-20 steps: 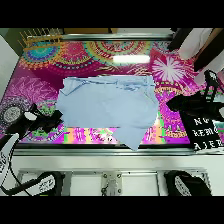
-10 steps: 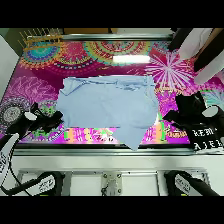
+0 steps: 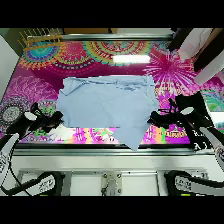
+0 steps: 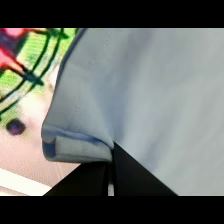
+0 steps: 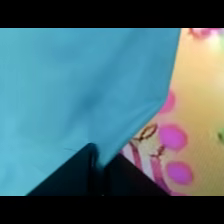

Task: Fold the clothes and pants, and hang the long-sleeved shirts on hangers.

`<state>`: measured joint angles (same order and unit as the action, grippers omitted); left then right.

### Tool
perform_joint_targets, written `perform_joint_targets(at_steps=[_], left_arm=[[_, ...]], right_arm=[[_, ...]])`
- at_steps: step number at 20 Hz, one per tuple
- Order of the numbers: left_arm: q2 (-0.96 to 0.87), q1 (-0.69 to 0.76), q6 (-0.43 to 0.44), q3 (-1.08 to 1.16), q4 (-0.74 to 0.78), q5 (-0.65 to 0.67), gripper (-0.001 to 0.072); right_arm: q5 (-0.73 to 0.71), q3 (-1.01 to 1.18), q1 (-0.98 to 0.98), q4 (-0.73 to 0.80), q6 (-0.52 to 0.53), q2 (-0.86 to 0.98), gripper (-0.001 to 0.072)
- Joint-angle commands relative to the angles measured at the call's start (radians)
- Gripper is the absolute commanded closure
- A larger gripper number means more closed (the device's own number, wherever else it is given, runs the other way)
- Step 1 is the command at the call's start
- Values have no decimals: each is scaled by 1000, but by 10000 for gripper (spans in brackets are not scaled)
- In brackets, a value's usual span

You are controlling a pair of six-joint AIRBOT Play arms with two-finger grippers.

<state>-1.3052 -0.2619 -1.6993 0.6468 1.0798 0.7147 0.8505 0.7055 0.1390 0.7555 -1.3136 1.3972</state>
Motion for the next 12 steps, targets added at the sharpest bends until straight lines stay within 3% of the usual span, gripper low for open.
perform_joint_targets(at_steps=[1, 5, 9, 12], left_arm=[[-1, 0, 2, 11, 1, -7, 700], [92, 0, 36, 163, 2, 19, 701], [316, -16, 43, 454, 5, 43, 701], [487, -16, 70, 661, 13, 42, 701]], right_arm=[[-31, 6, -19, -21, 50, -13, 694], [46, 129, -8, 104, 50, -165, 695], [200, 461, 9, 181, 51, -370, 695], [187, 691, 24, 187, 50, -522, 694]])
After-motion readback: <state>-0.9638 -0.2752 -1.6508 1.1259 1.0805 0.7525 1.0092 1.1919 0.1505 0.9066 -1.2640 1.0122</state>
